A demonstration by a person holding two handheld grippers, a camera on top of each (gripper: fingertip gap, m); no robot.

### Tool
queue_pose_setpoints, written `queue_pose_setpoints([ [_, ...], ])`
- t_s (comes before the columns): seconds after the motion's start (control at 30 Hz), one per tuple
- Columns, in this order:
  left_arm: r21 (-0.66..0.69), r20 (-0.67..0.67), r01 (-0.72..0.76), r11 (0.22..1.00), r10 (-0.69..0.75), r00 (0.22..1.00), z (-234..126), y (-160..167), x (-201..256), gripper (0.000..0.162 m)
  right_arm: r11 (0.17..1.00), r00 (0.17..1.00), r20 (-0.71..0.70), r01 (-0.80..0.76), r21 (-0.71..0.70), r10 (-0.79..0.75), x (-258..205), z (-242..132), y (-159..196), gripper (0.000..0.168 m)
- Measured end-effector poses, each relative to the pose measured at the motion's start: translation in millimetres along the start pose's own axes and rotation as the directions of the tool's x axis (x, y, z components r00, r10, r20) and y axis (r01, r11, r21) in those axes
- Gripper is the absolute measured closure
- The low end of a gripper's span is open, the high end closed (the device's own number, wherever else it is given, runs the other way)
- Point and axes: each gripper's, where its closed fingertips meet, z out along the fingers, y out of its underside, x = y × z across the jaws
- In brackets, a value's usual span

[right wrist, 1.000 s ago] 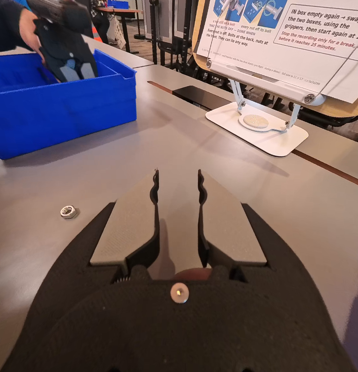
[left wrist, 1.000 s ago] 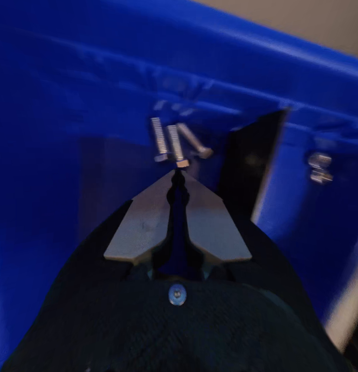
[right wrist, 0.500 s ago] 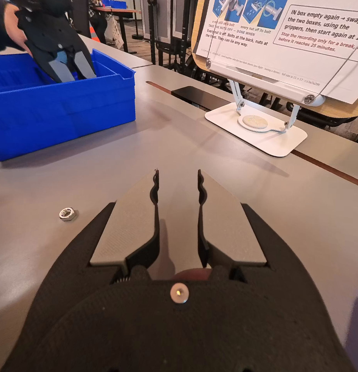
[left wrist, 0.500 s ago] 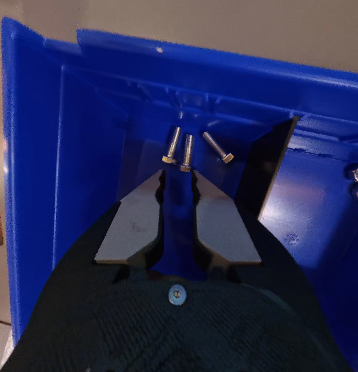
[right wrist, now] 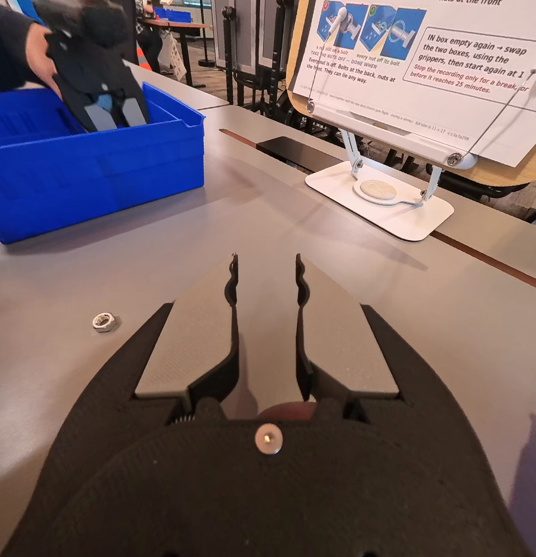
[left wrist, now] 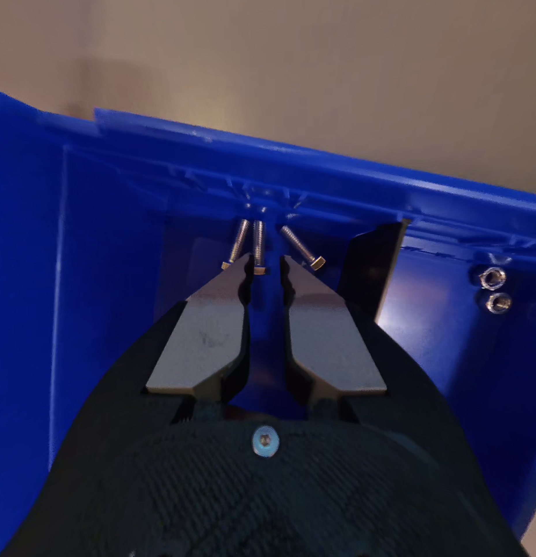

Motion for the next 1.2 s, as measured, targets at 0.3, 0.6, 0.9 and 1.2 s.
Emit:
queue_pose_setpoints([
  [0.3,-0.123,0.044,-0.047,0.991,0.053,0.998,14.7,7.6,-6.2,0.153,1.0,1.0,-0.009,0.001,0.006,-0.001,1.8,-1.4,-1.4,0.134],
  [0.6,0.017,0.224,0.079,0.997,-0.081,0.971,-42.5,15.6,-25.8,0.154,1.0,1.0,0.004,-0.004,-0.001,0.004,-0.1,-0.8,1.3,0.134],
  [0.9,0.456,0.406,0.002,0.89,-0.21,0.89,-128.5,-75.5,38.8,0.154,0.993,0.972,0.226,-0.088,0.083,0.067,-57.0,-1.0,-30.4,0.138],
  [1.2,0.6,0.411,-0.133,0.789,-0.162,0.897,-95.9,-192.4,133.2,0.155,0.957,0.913,0.393,-0.205,0.207,0.111,-121.2,-25.2,-90.8,0.138],
])
